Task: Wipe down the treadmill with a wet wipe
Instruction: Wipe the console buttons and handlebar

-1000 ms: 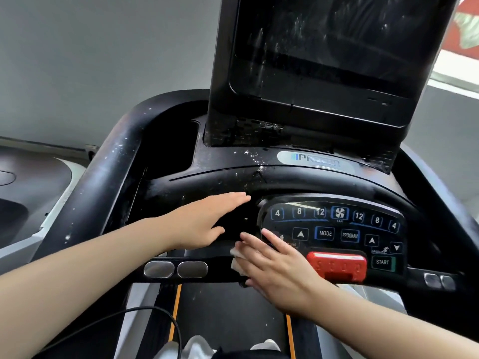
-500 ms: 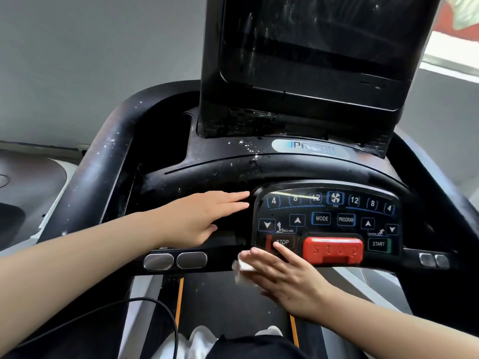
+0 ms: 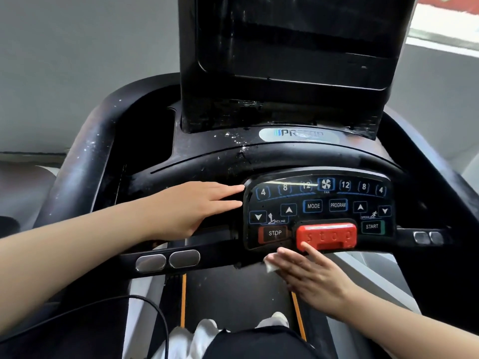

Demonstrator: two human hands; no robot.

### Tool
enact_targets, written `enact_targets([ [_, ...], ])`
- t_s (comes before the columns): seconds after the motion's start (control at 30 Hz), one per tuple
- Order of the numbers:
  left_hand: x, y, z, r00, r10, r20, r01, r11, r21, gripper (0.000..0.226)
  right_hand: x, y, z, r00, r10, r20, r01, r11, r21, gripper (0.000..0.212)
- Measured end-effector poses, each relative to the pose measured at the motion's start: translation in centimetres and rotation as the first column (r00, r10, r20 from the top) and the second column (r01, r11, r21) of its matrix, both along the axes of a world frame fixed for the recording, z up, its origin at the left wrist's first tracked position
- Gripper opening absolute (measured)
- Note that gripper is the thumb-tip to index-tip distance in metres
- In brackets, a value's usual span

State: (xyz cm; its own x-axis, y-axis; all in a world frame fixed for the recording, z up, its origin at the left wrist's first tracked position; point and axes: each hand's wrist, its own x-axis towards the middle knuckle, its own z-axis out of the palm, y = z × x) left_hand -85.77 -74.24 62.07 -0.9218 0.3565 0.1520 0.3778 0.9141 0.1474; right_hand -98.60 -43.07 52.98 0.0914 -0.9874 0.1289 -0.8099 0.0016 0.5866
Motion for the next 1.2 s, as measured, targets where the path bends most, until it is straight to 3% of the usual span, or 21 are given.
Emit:
enact_targets([
  [0.27, 0.0, -0.3, 0.4, 0.999, -0.031, 0.034, 0.035, 0.992, -0.122, 0.088, 3.1, -3.3, 0.9, 0.991, -0.076, 0.11, 0.083, 0.994, -0.068, 0.055],
  [0.4, -0.3, -0.4, 0.7, 0.999, -0.025, 0.047, 0.03, 0.994, -0.106, 0.085, 2.3, -1.6, 1.3, 0.985, -0.138, 0.104, 0.139, 0.99, -0.01, 0.055],
  [0.53, -0.4, -0.2, 1.3, 0.998, -0.029, 0.047, 0.033, 0.995, -0.094, 0.084, 4.6, -5.0, 1.9, 0.974, -0.132, 0.184, 0.137, 0.99, -0.016, 0.06],
  [0.67, -0.5, -0.3, 1.4, 0.991, 0.026, 0.135, -0.042, 0.992, 0.118, 0.089, 2.7, -8.9, 4.9, 0.929, -0.266, 0.258, 0.31, 0.94, -0.146, 0.066],
  [0.77, -0.5, -0.1, 1.6, 0.956, 0.125, 0.264, -0.174, 0.97, 0.171, 0.084, 1.3, -9.7, 6.4, 0.829, -0.429, 0.359, 0.511, 0.842, -0.173, 0.066],
  [0.93, -0.5, 0.4, 1.9, 0.933, 0.154, 0.325, -0.236, 0.944, 0.23, 0.078, 4.3, -9.7, 5.2, 0.85, -0.375, 0.37, 0.434, 0.897, -0.087, 0.068],
  [1.0, -0.6, 0.3, 2.0, 0.935, 0.158, 0.318, -0.237, 0.944, 0.228, 0.076, 3.2, -9.6, 5.5, 0.811, -0.435, 0.39, 0.514, 0.85, -0.121, 0.066],
  [1.13, -0.9, 0.0, 2.2, 0.939, 0.156, 0.307, -0.238, 0.938, 0.253, 0.072, 1.5, -9.8, 6.4, 0.63, -0.584, 0.512, 0.743, 0.644, -0.18, 0.067],
  [1.2, -1.1, 0.0, 2.2, 0.944, 0.164, 0.286, -0.241, 0.935, 0.261, 0.072, 3.1, -10.7, 6.0, 0.647, -0.554, 0.524, 0.716, 0.678, -0.167, 0.071],
])
